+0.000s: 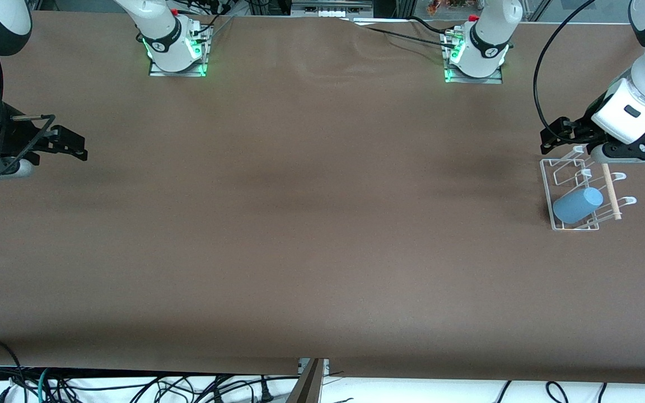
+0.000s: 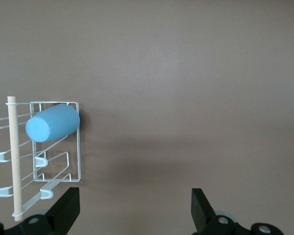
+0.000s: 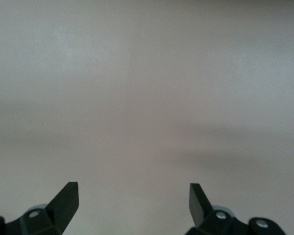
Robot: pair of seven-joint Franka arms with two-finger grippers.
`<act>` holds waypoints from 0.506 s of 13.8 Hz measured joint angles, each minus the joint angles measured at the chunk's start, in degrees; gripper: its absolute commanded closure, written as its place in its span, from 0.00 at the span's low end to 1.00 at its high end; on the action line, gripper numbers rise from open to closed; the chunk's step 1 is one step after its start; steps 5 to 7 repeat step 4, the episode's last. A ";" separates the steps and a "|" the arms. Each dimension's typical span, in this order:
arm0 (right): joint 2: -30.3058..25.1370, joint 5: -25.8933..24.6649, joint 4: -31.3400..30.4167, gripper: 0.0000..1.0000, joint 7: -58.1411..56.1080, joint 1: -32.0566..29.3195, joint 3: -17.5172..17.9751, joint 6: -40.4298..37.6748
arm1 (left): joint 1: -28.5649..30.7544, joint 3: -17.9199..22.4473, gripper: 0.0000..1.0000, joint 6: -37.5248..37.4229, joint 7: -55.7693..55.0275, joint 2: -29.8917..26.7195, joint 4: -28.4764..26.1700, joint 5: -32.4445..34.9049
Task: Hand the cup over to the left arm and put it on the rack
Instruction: 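Open the left gripper and raise it away from the rack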
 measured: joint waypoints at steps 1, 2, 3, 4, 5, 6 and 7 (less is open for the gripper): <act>0.00 0.00 0.00 0.00 0.00 0.00 -0.01 0.00 | 0.00 0.00 0.00 -0.77 -0.09 0.33 0.72 0.00; 0.00 0.00 0.00 0.00 0.00 0.00 -0.07 0.00 | 0.01 0.01 0.00 -1.17 -0.12 0.65 1.23 0.00; 0.01 0.00 0.00 0.00 0.00 -0.01 -0.21 0.00 | 0.02 0.03 0.00 -1.28 -0.14 0.90 1.47 0.00; 0.01 0.00 0.00 0.00 0.00 -0.01 -0.33 0.00 | 0.04 0.06 0.00 -1.30 -0.16 1.12 1.59 0.00; 0.01 0.00 0.00 0.00 0.00 -0.01 -0.33 0.00 | 0.04 0.06 0.00 -1.30 -0.16 1.12 1.59 0.00; 0.01 0.00 0.00 0.00 0.00 -0.01 -0.33 0.00 | 0.04 0.06 0.00 -1.30 -0.16 1.12 1.59 0.00; 0.01 0.00 0.00 0.00 0.00 -0.01 -0.33 0.00 | 0.04 0.06 0.00 -1.30 -0.16 1.12 1.59 0.00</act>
